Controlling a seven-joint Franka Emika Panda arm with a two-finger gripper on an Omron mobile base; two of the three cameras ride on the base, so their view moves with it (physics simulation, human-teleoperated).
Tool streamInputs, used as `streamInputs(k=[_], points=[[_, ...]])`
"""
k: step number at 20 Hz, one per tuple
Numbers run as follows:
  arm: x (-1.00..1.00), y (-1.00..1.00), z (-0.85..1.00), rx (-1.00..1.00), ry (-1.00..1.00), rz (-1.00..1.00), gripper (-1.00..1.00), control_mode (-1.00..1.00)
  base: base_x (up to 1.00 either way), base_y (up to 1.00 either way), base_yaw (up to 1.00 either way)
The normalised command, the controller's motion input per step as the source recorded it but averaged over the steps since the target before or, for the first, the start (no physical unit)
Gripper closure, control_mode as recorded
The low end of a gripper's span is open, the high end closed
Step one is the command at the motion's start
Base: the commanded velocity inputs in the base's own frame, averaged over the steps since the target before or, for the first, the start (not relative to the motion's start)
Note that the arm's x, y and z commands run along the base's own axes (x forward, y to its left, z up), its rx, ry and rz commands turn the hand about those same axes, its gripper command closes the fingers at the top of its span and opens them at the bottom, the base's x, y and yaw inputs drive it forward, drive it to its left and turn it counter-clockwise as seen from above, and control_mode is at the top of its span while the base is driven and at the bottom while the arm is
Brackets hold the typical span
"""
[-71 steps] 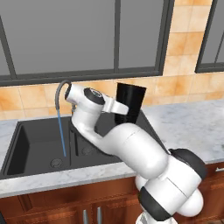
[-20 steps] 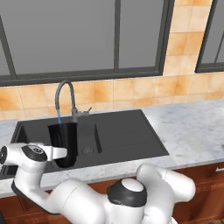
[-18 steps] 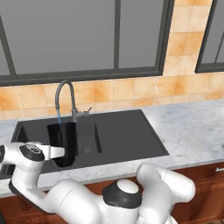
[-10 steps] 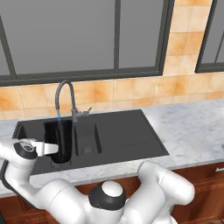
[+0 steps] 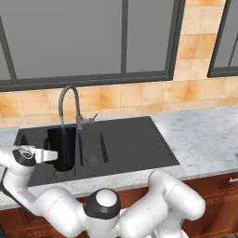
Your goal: Turn on the sink faucet and place the jug under the water for a few seconds to fill it up.
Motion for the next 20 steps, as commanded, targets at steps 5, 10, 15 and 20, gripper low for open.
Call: streamInputs(k=[5, 10, 15, 20], points=[[0.49, 0.18, -0.38, 0.00, -0.01, 0.00, 1.00, -1.00, 0.00, 0.00, 0.00], [0.39, 0.16, -0.28, 0.00, -0.07, 0.00, 1.00, -1.00, 0.00, 0.00, 0.00], [0.36, 0.08, -0.20, 0.00, -0.12, 0.00, 1.00, -1.00, 0.00, 0.00, 0.00], [0.31, 0.00, -0.23, 0.01, -0.11, 0.00, 1.00, -1.00, 0.00, 0.00, 0.00]])
